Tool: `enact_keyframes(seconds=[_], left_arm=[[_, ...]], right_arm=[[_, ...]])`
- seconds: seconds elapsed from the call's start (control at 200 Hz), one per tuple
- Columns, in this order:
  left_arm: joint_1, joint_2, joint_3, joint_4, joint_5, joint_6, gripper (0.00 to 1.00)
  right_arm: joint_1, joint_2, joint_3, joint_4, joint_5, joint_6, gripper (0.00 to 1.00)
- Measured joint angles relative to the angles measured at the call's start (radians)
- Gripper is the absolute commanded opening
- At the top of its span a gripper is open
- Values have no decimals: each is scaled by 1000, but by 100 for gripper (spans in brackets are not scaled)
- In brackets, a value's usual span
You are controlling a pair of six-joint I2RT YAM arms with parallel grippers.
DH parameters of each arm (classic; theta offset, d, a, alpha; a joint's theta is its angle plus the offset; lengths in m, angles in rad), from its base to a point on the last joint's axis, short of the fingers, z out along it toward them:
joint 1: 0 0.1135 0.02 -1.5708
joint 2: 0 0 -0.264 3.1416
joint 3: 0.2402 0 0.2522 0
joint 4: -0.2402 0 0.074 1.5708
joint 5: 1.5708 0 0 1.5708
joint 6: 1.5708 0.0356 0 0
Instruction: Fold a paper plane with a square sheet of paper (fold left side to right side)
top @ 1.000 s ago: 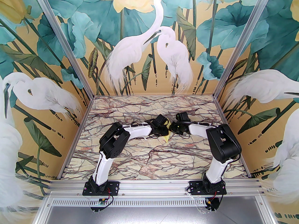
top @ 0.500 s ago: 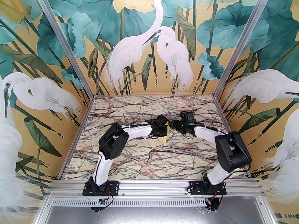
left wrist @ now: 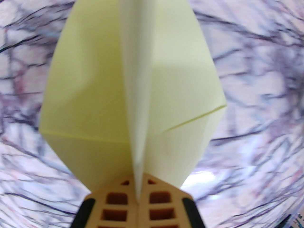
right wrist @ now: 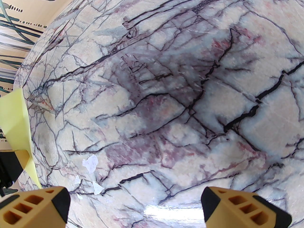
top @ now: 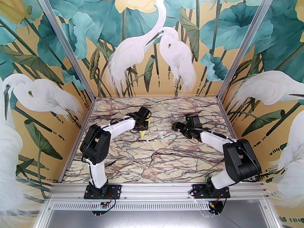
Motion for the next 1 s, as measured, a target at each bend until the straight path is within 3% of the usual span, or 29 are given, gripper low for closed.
enact_keyframes(seconds=[0.39, 0.72, 0.93, 1.0], left_arm=[[26, 82, -12, 10, 14, 25, 0], [31, 89, -22, 21, 22, 21, 26], [32, 89, -22, 21, 22, 18, 31], [32, 89, -22, 21, 22, 16, 39]], right_arm=[[0, -34, -15, 0, 1, 0, 99], [0, -36, -15, 0, 4, 0, 99], [0, -36, -15, 0, 4, 0, 99], [0, -36, -15, 0, 4, 0, 99]])
